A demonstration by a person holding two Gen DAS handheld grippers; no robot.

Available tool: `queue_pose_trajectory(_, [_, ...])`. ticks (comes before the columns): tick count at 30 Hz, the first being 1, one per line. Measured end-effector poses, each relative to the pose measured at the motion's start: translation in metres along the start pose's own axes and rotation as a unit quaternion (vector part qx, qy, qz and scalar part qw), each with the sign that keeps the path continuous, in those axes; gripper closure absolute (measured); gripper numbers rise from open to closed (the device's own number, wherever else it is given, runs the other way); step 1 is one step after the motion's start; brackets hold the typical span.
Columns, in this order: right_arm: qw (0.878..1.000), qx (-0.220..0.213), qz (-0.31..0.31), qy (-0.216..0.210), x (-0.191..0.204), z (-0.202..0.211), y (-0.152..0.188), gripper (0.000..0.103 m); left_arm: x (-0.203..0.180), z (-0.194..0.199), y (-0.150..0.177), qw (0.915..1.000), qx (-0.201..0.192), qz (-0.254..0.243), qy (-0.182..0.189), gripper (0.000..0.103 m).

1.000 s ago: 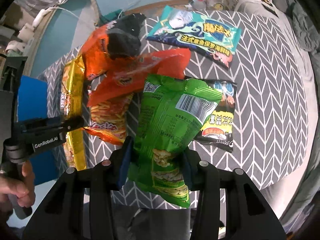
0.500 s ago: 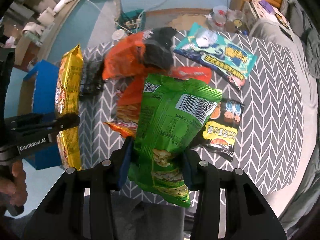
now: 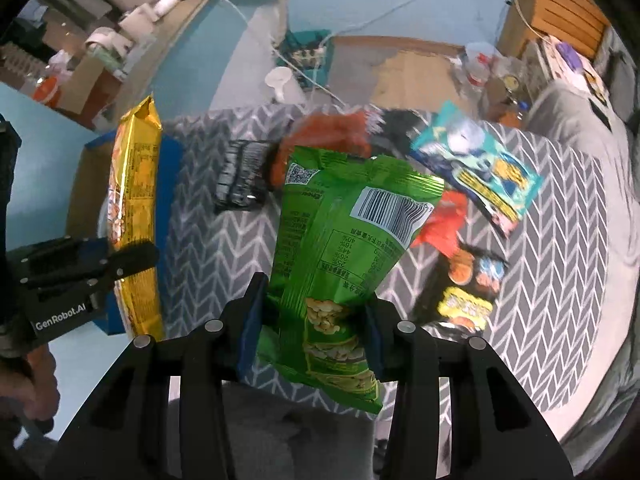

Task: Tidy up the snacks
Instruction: 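Carry both bags over the cardboard box and release them inside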

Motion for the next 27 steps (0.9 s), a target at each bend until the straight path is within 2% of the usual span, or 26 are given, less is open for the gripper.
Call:
queue_pose_trajectory(11, [0.998,-0.005,0.052,-0.046,0.059,-0.010,-0.038,0.061,0.050,0.032,0.005,0.9978,-0.024,0.062,-0.005,0.071])
queue_pose_trajectory(27, [0.986,-0.005,0.121,-0.110,0.162,-0.028,-0.083,0.061,0.144,0.072,0.009,0.9863,-0.058,0.152,-0.030,0.071])
Point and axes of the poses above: each gripper's, at about its wrist camera, not at the fingertips, and z roughly against the way its jaws point, x to its left, y to its underside, the point moved 2 cm from there along -z, roughly the way its jaws point, and after that the axes turned 6 degrees about z, right-handed, at the moved point
